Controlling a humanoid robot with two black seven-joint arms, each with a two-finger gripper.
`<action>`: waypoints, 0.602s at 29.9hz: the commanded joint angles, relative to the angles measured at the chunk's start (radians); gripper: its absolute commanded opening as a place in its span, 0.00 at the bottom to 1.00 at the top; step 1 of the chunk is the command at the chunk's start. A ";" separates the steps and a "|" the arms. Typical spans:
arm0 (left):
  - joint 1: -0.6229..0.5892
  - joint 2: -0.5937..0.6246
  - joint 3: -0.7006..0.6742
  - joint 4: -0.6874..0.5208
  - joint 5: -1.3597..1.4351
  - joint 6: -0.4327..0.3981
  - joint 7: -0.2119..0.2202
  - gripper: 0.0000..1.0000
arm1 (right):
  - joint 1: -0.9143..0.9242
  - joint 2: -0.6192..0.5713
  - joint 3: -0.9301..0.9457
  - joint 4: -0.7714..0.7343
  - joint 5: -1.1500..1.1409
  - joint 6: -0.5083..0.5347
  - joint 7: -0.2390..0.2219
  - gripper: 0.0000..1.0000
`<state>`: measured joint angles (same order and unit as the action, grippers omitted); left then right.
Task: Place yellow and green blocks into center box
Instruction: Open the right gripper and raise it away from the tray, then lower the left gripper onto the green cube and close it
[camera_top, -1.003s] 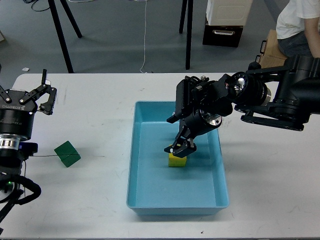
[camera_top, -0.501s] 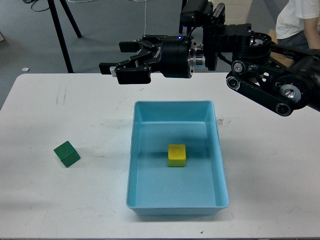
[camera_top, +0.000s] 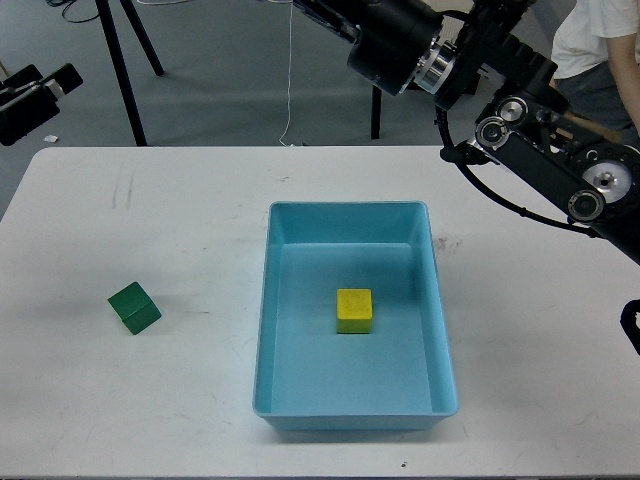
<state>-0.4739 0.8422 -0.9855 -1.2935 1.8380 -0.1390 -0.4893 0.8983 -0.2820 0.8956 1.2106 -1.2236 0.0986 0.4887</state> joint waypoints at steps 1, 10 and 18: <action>-0.005 0.075 0.123 -0.015 0.081 -0.002 0.001 1.00 | -0.129 -0.086 0.097 0.107 0.003 0.000 0.000 0.98; -0.242 0.117 0.527 -0.078 0.344 -0.197 0.001 1.00 | -0.484 -0.197 0.342 0.222 0.044 -0.004 0.000 0.98; -0.402 0.106 0.705 -0.072 0.344 -0.350 0.001 1.00 | -0.699 -0.198 0.477 0.247 0.151 -0.057 0.000 0.98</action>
<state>-0.8371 0.9498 -0.3373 -1.3685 2.1814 -0.4425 -0.4887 0.2639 -0.4799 1.3360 1.4544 -1.1294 0.0562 0.4887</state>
